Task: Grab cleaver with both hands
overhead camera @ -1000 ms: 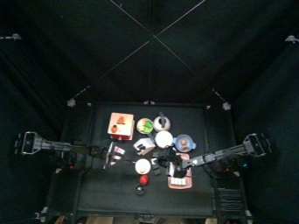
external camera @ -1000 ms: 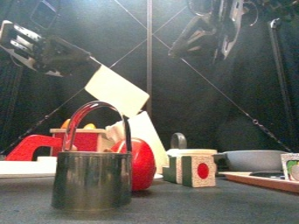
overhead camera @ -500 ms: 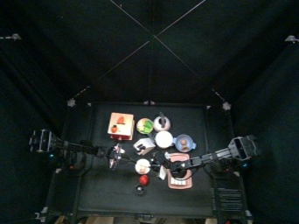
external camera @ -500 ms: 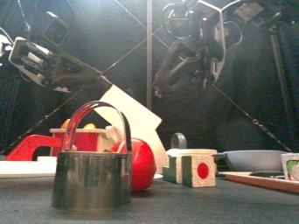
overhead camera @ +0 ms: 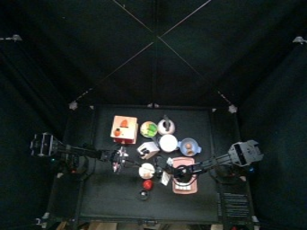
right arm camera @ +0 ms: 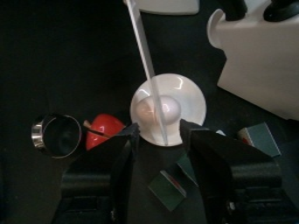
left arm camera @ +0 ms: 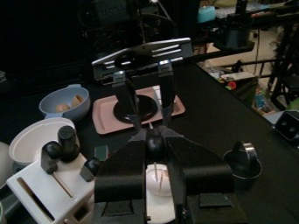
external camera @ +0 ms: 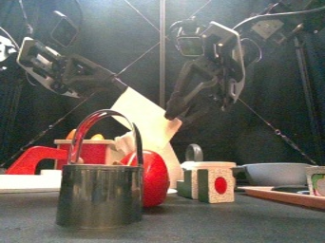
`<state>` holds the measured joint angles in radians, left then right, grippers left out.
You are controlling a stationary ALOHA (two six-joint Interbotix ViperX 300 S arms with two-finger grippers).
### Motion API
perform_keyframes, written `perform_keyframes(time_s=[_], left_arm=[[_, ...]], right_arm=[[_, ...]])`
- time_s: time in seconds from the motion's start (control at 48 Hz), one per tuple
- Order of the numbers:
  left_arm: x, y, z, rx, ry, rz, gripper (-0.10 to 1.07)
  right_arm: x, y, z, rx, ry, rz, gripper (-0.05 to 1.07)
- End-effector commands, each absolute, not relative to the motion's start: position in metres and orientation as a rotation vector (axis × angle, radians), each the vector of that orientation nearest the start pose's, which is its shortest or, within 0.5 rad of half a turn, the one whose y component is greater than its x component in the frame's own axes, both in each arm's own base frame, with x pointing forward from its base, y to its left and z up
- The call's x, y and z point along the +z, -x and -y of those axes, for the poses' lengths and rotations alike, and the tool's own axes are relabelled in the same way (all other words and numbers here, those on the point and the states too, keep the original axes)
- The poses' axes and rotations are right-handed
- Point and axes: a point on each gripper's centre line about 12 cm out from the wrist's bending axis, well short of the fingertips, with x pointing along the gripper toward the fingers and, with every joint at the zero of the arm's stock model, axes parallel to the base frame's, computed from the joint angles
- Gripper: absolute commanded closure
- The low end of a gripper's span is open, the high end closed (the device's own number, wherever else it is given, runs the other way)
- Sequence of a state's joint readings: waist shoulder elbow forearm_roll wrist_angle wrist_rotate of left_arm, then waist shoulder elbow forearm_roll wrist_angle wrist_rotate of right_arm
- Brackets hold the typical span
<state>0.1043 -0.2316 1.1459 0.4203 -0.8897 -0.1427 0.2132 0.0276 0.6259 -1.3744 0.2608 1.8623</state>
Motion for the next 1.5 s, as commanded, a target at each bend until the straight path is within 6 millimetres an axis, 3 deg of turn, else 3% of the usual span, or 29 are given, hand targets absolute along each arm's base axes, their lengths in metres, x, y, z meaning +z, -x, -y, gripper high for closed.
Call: perform_keyframes(time_s=[0.0, 0.479, 0.646, 1.042, 1.479], left_arm=[[0.197, -0.291, 0.008, -0.217, -0.111, -0.014, 0.59], [0.195, -0.289, 0.009, -0.209, -0.094, -0.023, 0.59], [0.189, -0.285, 0.011, -0.212, -0.084, -0.045, 0.59], [0.163, -0.276, 0.020, -0.220, -0.053, -0.172, 0.59], [0.157, -0.276, 0.022, -0.215, -0.047, -0.214, 0.59]], right_arm=[[0.184, -0.396, -0.053, -0.202, -0.320, -0.616, 0.34], [0.182, -0.400, -0.049, -0.214, -0.323, -0.619, 0.57], [0.193, -0.397, -0.049, -0.208, -0.330, -0.592, 0.65], [0.200, -0.392, -0.048, -0.201, -0.324, -0.577, 0.65], [0.193, -0.393, -0.048, -0.206, -0.318, -0.594, 0.65]])
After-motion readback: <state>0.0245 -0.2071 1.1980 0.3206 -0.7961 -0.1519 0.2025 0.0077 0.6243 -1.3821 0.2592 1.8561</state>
